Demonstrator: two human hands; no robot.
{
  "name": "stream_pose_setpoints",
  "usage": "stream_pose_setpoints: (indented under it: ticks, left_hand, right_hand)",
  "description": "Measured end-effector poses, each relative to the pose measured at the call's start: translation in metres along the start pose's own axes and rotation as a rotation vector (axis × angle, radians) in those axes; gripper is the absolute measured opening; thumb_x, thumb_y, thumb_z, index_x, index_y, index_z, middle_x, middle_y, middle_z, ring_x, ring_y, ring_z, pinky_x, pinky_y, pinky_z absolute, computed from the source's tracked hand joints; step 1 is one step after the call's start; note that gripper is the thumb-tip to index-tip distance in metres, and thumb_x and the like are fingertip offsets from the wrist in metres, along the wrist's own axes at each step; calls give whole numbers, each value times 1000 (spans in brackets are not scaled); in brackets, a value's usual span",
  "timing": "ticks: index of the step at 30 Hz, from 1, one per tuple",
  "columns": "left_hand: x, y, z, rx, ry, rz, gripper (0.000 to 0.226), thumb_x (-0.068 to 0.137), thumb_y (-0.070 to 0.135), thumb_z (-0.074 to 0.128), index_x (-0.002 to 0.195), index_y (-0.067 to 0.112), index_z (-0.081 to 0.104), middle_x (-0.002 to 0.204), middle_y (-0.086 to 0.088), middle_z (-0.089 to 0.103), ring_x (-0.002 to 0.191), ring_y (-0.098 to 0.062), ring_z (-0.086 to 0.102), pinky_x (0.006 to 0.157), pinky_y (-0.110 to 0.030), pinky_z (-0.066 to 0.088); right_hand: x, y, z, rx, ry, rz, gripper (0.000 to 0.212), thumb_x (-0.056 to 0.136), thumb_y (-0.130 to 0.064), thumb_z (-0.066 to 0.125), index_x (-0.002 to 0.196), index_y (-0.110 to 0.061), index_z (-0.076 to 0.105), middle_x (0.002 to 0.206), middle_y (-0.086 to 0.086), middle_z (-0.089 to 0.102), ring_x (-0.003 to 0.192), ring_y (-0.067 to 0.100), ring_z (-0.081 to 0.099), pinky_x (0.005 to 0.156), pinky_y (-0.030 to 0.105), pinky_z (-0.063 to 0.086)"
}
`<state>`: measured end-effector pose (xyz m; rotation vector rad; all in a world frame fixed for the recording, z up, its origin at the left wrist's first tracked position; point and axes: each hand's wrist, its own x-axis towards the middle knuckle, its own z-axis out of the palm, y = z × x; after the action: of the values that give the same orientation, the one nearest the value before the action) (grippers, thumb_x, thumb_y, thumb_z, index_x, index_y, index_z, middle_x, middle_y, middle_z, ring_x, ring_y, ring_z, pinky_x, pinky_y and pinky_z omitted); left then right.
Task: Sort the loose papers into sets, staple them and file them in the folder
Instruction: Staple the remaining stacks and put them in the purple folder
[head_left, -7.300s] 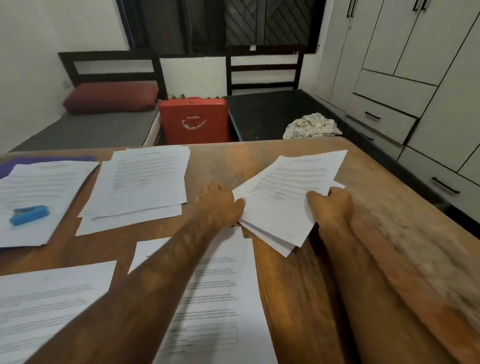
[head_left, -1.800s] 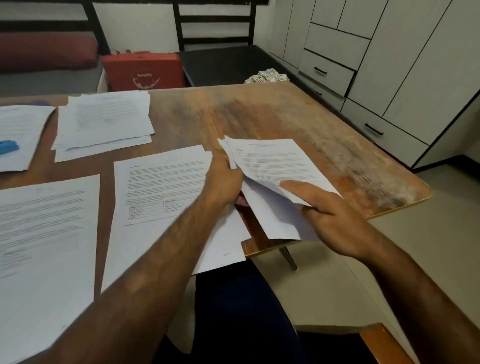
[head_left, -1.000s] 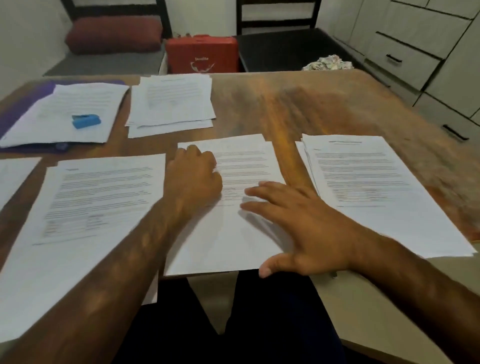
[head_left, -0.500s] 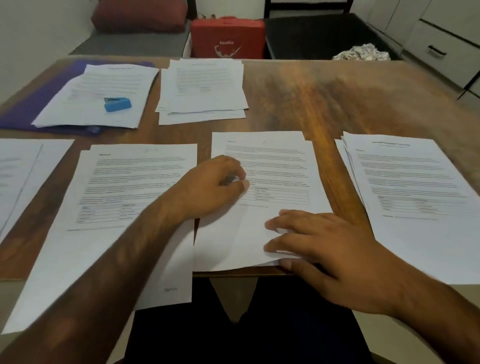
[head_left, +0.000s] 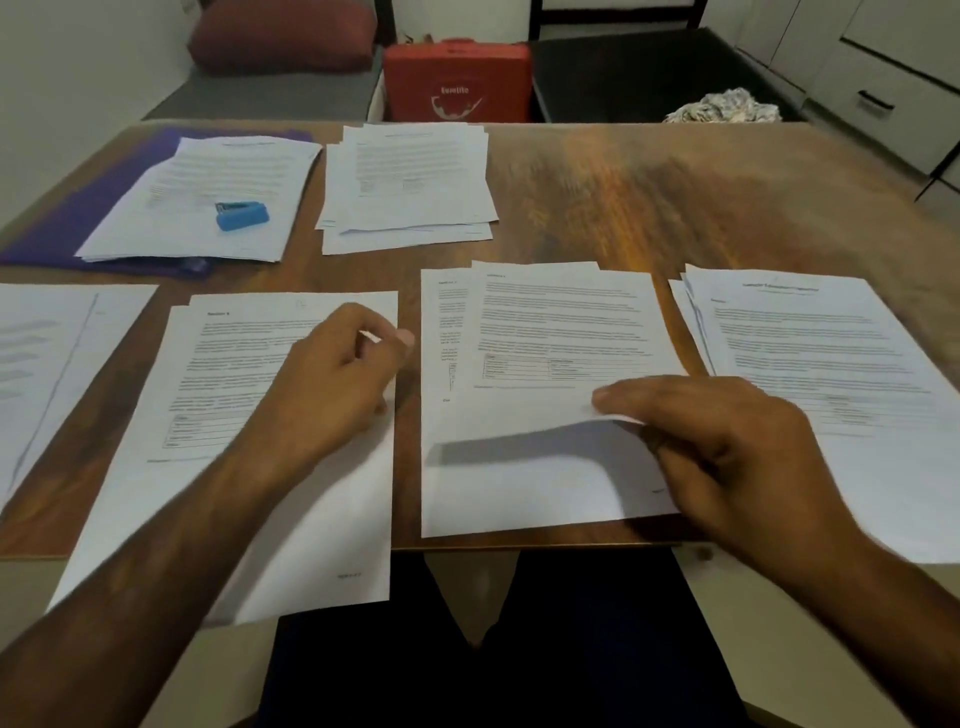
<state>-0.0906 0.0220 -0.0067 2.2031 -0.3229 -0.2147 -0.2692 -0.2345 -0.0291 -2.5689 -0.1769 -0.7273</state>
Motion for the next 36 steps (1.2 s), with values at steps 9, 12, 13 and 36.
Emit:
stream_pose_setpoints:
  ticks: [9,12,13,36]
  left_hand:
    - [-20,13,27,-884,-430,-343,28,100,6,60,124,17,68,118,-5,76,104,-28,75,86,-41,61]
    - [-25,13,33,-763,-391,-232,37,99,0,60,131,19,65,121,0,76,105,-23,75,90,-40,60]
    - [-26,13,35,-761,-371,-213,38,99,-1,60,131,19,64,121,1,75,106,-22,74,91,-39,60]
    - [-50,33,60,-657,-337,-44,34,100,3,60,123,28,62,108,15,77,96,-10,75,69,-24,61]
  right_hand:
    - [3,2,-4,116,-306,-74,36,97,-39,54,126,-32,75,134,-17,68,128,3,60,104,35,49]
    - [3,5,-10,15,-491,-28,53,93,-59,60,144,-46,55,156,-22,46,145,3,40,113,49,43]
    - [3,8,-15,-15,-566,-5,71,88,-69,64,153,-49,42,163,-23,34,151,4,29,118,51,37]
    - [-71,99,-86,16,-688,434,91,83,-55,79,155,-59,24,167,-31,7,158,6,5,129,49,12]
